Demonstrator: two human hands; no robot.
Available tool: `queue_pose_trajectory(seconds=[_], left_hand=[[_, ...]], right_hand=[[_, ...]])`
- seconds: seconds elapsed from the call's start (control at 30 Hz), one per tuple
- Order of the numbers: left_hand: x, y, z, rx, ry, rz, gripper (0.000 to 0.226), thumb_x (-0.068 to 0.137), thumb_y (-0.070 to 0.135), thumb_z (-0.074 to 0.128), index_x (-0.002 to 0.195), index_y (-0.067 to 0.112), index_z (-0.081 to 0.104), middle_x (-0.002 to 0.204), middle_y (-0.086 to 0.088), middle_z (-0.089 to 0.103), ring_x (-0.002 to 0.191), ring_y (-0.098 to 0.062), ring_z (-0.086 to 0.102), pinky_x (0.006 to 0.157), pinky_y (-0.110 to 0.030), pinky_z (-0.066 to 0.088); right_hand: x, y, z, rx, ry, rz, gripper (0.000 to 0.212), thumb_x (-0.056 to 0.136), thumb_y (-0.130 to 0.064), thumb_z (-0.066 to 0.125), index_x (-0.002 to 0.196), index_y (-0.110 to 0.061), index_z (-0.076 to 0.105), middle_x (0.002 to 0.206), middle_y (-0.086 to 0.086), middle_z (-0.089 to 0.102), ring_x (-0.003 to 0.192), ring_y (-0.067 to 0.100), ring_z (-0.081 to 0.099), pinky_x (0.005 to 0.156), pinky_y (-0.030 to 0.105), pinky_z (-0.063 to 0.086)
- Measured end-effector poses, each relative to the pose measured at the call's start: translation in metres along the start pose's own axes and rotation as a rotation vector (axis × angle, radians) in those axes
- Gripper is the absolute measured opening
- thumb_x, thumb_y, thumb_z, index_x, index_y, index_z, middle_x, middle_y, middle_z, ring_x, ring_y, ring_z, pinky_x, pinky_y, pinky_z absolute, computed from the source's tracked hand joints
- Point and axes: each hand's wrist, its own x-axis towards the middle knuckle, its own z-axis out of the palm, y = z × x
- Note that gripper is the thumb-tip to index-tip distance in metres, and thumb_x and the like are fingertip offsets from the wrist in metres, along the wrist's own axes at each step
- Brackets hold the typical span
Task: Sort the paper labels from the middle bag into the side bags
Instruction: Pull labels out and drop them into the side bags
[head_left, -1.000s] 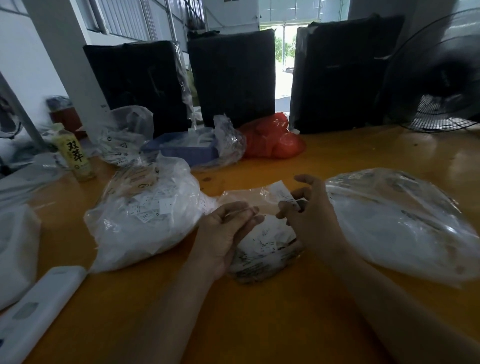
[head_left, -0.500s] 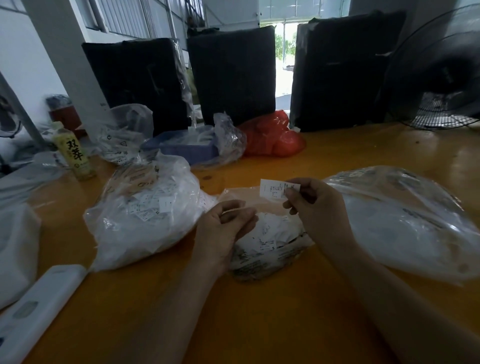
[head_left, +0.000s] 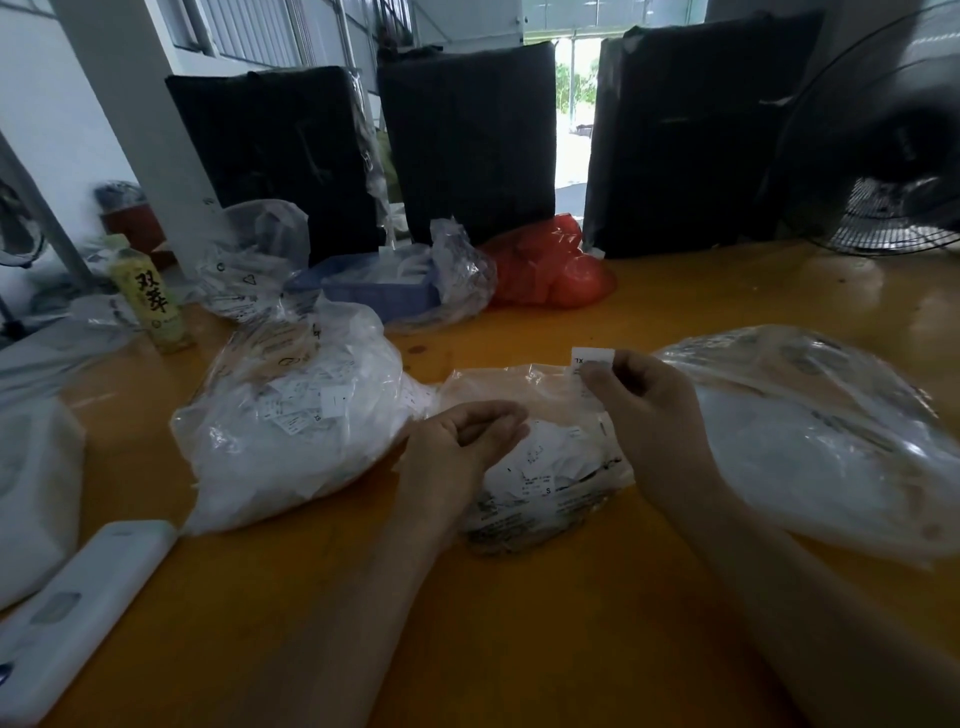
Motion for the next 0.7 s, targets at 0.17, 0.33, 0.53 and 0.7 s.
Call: queue_pose_trajectory(seconds=[0.17,0.33,0.53,0.7], left_hand=[[-0.0012,0.002,0.0002,0.153,0.008,0.028,0.027,0.083,0.027,0.083,0.109,0.021,0.08,0.107,0.004,0.081,0.108,-0.011,0.075,0.098,-0.033,0.058],[0.0002,-0.0014,-0.001,0.247,0.001,0.084,0.022,0.09,0.019,0.082,0.111,0.023,0.079,0.107,0.01,0.081,0.105,-0.005,0.075,0.087,-0.017,0.058],[0.0018,-0.0038,-0.0008,0.223,-0.008,0.078,0.026,0.09,0.017,0.081,0.114,0.023,0.072,0.106,0.004,0.082,0.102,-0.012,0.077,0.089,-0.03,0.062],[0.0021,-0.0032,-0.0017,0.315,0.001,0.1,0.025,0.089,0.025,0.083,0.11,0.033,0.072,0.104,0.013,0.081,0.102,-0.002,0.075,0.088,-0.021,0.061]], right_hand=[[0.0014,-0.002,-0.0017,-0.06,-0.127,-0.033,0.012,0.105,-0.026,0.051,0.105,-0.02,0.062,0.086,-0.001,0.073,0.076,0.014,0.073,0.069,0.036,0.061],[-0.0013,-0.003,0.0012,-0.409,-0.211,-0.266,0.026,0.1,-0.01,0.058,0.118,-0.027,0.064,0.097,-0.019,0.062,0.075,-0.003,0.066,0.06,0.01,0.049],[-0.0045,-0.0036,0.0013,-0.383,-0.14,-0.251,0.013,0.094,-0.026,0.07,0.103,-0.032,0.063,0.086,-0.016,0.069,0.074,0.003,0.069,0.062,0.023,0.058],[-0.0052,-0.0076,0.0011,-0.389,-0.136,-0.309,0.008,0.096,-0.024,0.067,0.103,-0.028,0.067,0.083,-0.019,0.067,0.074,0.001,0.067,0.064,0.014,0.052]])
